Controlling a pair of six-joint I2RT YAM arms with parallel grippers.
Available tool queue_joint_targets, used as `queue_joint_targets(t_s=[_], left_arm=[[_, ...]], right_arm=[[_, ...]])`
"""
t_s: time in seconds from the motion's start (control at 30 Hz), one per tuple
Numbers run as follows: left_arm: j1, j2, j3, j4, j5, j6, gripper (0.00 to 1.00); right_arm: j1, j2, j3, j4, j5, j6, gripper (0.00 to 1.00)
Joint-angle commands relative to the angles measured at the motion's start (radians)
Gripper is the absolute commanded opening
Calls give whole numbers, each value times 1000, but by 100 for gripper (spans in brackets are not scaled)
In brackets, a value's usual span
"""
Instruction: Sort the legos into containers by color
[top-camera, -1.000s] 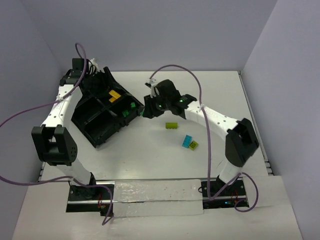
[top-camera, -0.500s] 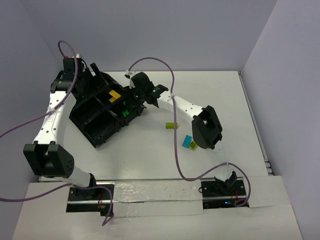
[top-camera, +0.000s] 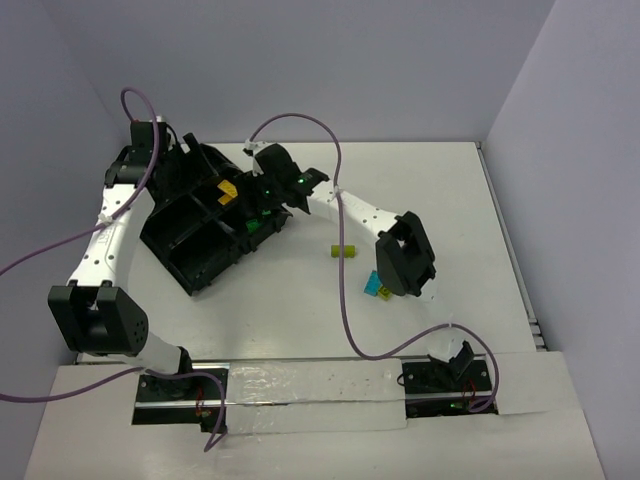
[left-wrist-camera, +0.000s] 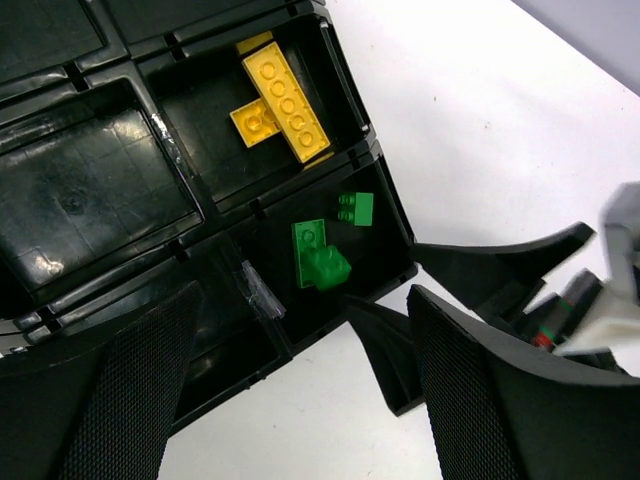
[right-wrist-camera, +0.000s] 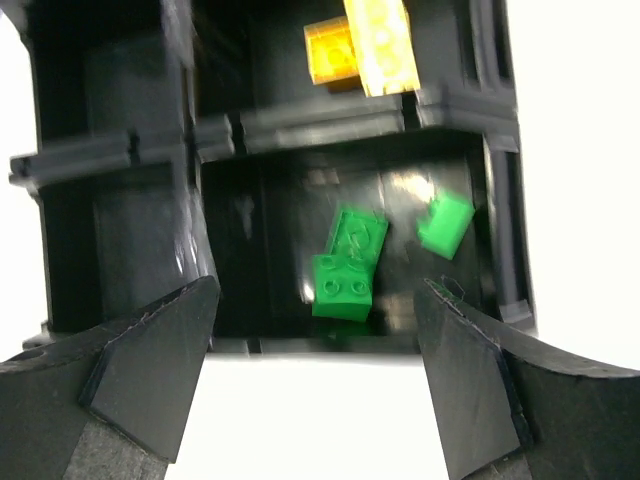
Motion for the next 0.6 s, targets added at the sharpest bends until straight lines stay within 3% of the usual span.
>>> queue_joint_targets(t_s=[0.0, 0.2, 0.33, 0.57], left_arm=[[-15, -32, -15, 28, 23, -3, 90], [-134, 4, 7, 13, -31, 97, 88], [-329, 68, 19, 7, -38, 186, 87], [-562, 257, 98, 55, 75, 308, 88]], right_arm=[[-15, -212, -120, 79, 87, -20, 86], [-120, -517, -533, 185, 164, 45, 86], [-257, -751, -870, 205, 207, 136, 86], [-479, -1002, -1086, 95, 237, 198, 86]])
